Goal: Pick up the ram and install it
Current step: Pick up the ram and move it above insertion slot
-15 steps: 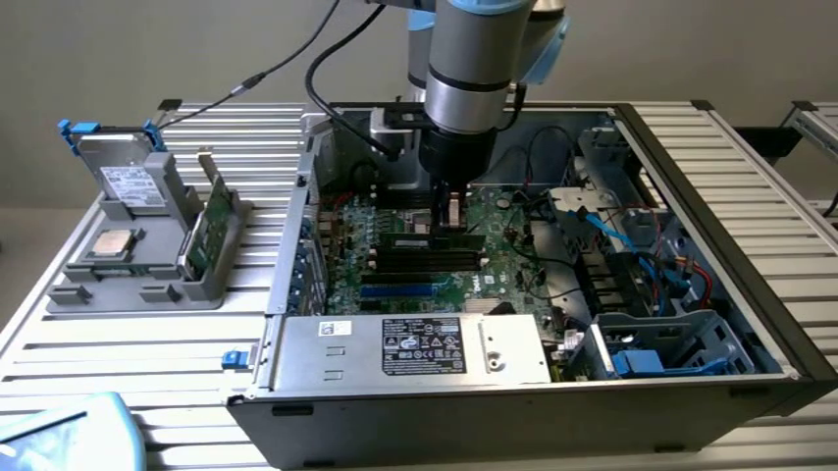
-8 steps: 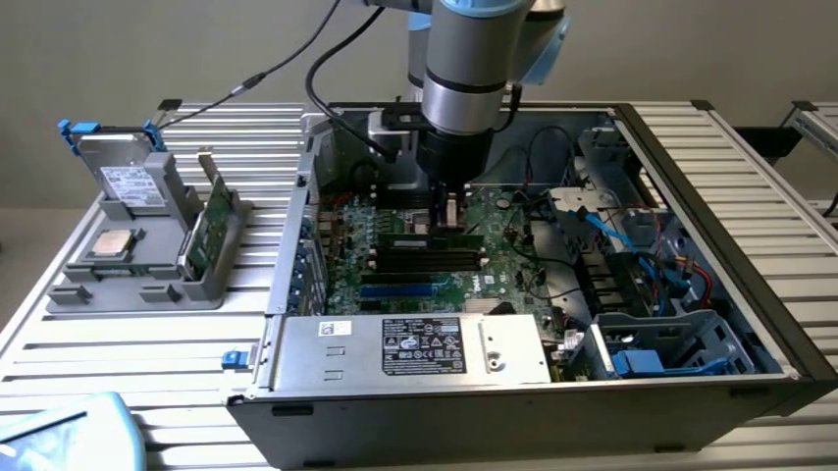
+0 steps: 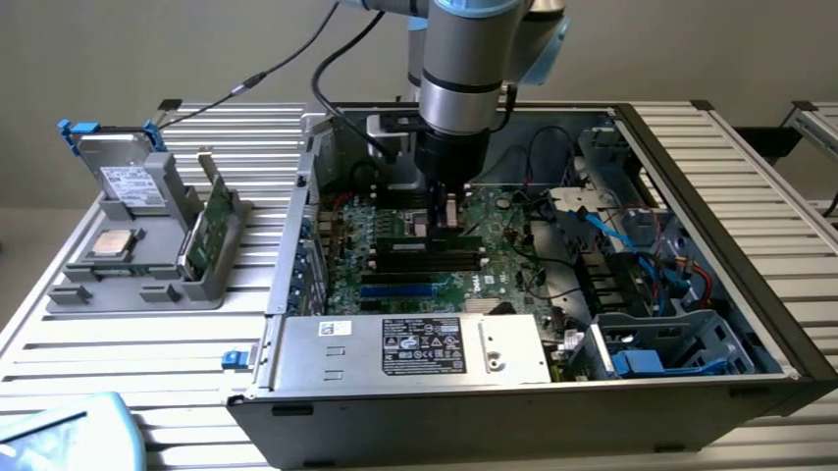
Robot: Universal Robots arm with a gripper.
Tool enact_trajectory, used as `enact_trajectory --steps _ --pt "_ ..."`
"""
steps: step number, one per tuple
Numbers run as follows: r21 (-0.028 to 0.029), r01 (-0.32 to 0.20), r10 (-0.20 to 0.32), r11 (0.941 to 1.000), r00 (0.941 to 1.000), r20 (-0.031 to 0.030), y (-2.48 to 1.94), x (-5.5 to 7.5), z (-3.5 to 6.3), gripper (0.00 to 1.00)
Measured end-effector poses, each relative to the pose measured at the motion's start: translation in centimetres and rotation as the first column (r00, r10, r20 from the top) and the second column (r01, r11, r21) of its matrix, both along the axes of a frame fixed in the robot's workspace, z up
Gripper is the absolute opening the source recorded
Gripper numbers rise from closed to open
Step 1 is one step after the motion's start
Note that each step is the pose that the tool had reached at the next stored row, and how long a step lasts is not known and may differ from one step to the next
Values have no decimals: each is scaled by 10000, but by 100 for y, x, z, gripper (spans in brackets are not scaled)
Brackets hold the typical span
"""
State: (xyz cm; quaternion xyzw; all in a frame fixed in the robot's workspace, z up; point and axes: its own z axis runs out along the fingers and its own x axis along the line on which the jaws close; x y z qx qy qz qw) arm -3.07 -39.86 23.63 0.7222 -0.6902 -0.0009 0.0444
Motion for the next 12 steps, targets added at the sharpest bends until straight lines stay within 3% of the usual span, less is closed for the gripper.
enact_trajectory --steps 2,7,12 --pt "-41 -81 81 10000 10000 -1 1 0 -4 14" --pt "-68 -83 83 9999 10000 5 25 0 -23 14" --pt "-149 -84 84 9999 10000 15 33 -6 -41 14"
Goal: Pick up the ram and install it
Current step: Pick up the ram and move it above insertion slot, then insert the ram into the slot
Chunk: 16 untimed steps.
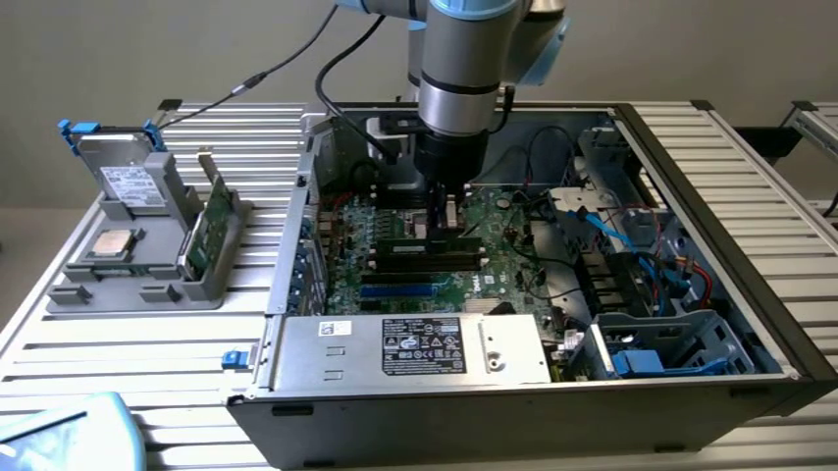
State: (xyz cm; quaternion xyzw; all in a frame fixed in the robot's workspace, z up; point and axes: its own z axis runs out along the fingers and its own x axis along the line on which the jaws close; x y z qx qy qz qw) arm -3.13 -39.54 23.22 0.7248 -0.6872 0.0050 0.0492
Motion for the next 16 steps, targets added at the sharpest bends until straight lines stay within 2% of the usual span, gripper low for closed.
enact_trajectory --steps 16 --pt "-6 42 -42 10000 10000 6 -2 -1 -6 14"
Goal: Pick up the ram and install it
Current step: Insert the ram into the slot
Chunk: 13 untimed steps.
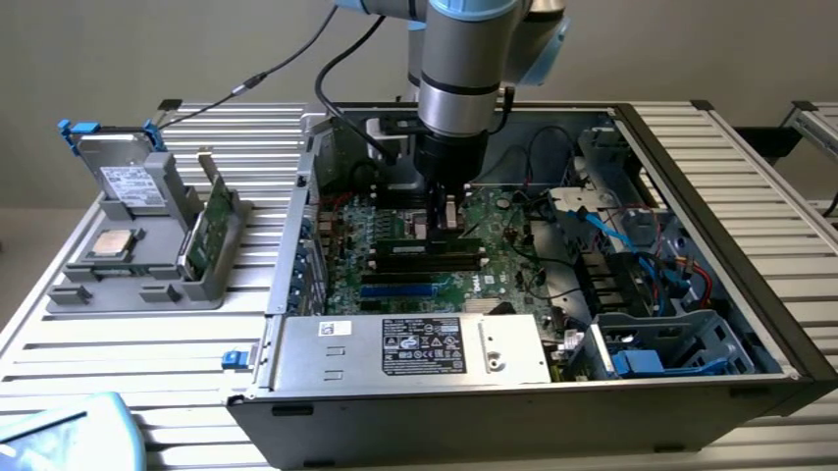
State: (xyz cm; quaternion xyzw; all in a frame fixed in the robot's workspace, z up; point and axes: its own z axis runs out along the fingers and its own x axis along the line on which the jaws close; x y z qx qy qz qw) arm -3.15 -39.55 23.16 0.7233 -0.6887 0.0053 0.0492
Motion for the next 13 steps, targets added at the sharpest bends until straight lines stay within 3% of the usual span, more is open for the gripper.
enact_trajectory --steps 13 --pt "-2 78 -78 10000 10000 -1 -31 1 -24 14"
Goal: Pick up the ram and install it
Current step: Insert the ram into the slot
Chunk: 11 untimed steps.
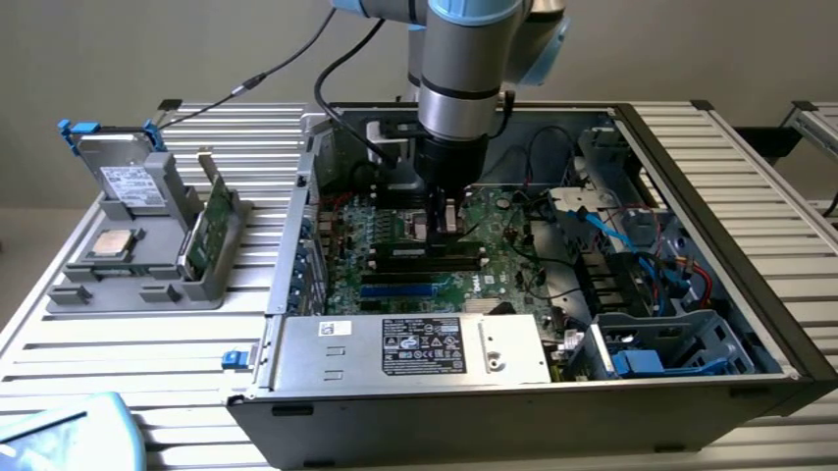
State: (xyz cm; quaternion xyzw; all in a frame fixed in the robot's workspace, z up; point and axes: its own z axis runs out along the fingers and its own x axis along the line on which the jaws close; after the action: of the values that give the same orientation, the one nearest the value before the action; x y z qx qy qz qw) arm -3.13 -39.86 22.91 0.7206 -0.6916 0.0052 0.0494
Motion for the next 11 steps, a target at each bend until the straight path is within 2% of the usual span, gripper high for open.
enact_trajectory --steps 4,11 --pt "3 6 -6 10000 10000 1 -16 8 -7 14" --pt "1 45 -45 10000 10000 0 -18 8 -32 14"
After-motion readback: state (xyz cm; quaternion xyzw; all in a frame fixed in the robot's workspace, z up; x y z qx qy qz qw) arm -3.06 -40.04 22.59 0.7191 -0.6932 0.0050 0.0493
